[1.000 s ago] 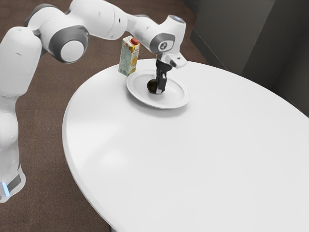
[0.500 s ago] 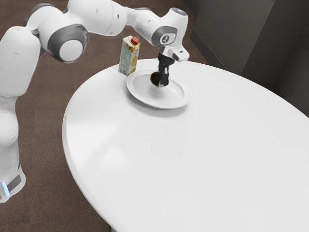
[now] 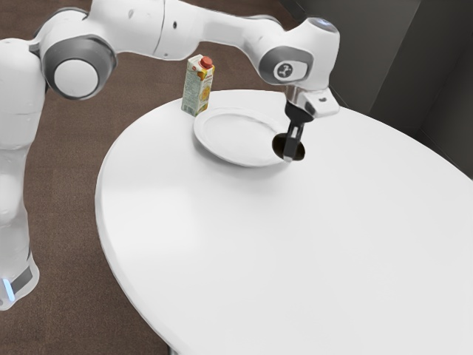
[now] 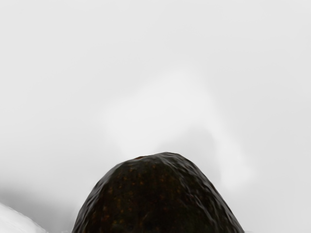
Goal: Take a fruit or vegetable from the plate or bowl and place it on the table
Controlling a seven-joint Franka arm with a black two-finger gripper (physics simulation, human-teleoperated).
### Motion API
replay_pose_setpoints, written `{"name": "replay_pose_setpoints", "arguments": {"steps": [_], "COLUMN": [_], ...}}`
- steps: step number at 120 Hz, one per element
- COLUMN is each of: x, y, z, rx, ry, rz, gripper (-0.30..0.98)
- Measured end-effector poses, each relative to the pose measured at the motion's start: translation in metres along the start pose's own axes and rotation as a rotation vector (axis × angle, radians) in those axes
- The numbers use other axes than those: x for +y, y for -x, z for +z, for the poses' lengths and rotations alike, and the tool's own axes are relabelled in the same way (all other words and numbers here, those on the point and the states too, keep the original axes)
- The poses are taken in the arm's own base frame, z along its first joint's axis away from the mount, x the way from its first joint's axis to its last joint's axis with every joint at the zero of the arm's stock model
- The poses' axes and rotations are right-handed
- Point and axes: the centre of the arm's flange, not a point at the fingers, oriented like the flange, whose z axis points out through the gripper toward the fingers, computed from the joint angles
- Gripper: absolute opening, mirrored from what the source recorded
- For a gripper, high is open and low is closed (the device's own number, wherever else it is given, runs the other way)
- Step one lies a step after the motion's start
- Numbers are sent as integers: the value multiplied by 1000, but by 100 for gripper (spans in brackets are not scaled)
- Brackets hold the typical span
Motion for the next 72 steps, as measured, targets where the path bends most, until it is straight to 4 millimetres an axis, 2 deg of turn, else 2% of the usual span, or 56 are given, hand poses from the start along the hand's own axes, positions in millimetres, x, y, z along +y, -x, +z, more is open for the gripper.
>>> {"name": "replay_pose_setpoints", "arguments": {"steps": [15,24,31,48,72], "x": [28,34,37,37,23], "y": [-19,-23,-26,-26,-20], "z": [13,19,22,24,15], "rx": [-18,-28,-33,-36,-26], "ry": [8,12,14,17,35], "rz": [29,27,23,-1,-70], "gripper": [39,41,49,61,66]}}
